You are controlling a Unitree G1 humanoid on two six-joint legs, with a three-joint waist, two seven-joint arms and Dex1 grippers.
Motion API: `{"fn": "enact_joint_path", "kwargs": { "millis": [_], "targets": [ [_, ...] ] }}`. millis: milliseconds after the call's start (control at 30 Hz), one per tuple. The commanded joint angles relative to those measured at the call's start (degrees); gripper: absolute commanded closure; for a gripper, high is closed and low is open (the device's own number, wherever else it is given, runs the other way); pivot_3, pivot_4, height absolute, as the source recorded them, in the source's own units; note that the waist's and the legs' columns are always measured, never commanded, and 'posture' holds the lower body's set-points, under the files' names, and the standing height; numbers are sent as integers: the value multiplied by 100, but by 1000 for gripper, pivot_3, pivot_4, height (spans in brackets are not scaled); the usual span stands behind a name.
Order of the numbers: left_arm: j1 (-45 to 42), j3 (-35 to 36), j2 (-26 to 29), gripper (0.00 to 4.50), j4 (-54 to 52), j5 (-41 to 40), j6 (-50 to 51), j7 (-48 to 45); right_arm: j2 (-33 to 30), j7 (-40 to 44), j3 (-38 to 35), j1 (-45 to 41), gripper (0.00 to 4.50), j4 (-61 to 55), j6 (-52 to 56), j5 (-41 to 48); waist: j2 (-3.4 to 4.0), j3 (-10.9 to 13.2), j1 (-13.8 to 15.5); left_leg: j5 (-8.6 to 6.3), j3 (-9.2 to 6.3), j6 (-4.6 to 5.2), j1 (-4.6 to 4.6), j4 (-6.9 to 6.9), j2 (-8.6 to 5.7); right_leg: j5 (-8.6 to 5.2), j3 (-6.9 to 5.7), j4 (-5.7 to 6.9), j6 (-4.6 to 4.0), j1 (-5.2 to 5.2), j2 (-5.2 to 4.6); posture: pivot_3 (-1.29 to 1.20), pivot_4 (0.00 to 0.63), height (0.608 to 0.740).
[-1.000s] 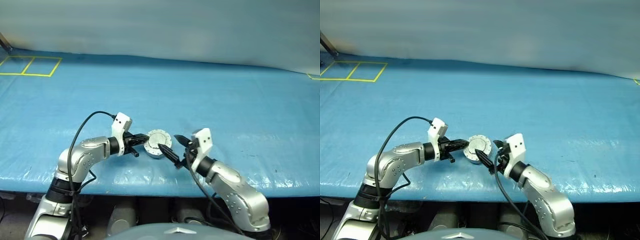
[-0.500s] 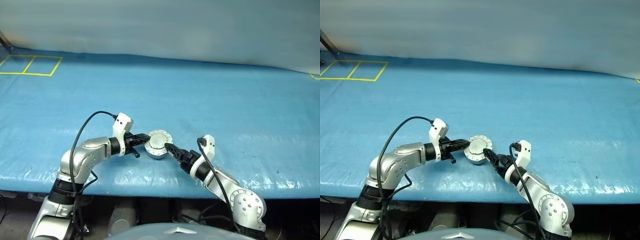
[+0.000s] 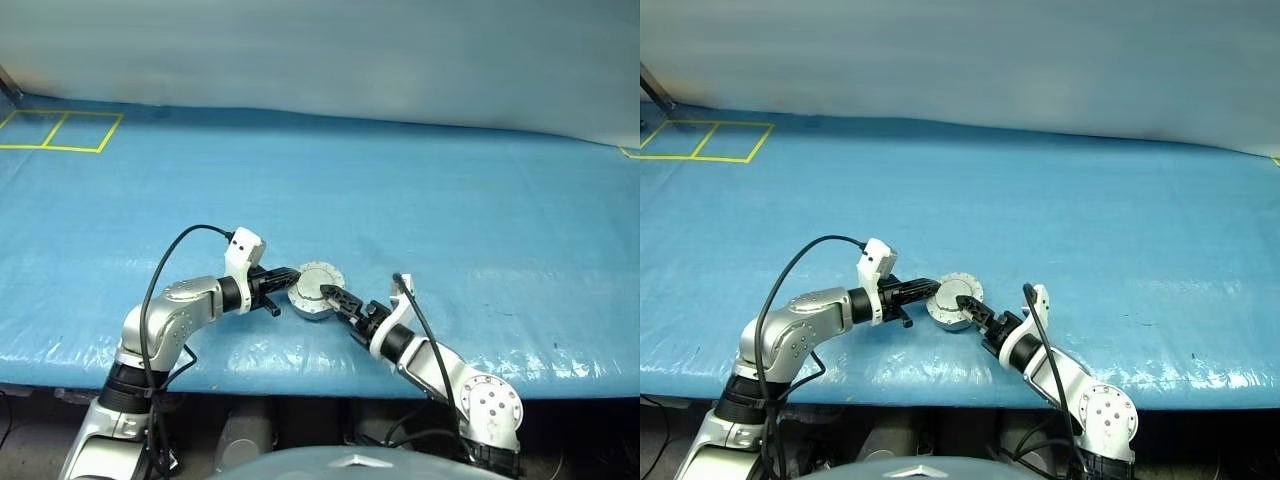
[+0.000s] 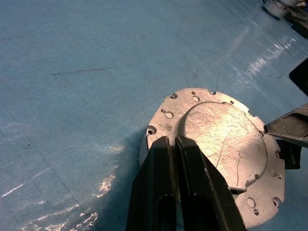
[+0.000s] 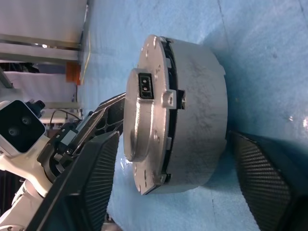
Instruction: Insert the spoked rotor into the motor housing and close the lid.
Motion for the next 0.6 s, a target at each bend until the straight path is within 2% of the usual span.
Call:
{"fn": "enact_joint_path", "kwargs": {
  "millis": [33, 600],
  "targets": [
    [104, -158, -51, 4324, 44, 72, 104, 20, 224, -186, 59, 74, 1932, -53, -231, 619, 0, 0, -8, 0, 1, 1, -1, 0, 0, 0, 1, 0, 1, 1, 0, 0, 150, 740],
    [20, -45, -108, 4324, 326, 114, 94, -45, -778, -573, 615, 162, 2032, -68, -371, 1460, -1, -1, -18, 0, 5, 4, -11, 1, 1, 2, 7, 0, 6, 12, 33, 0, 150, 740]
  ]
}}
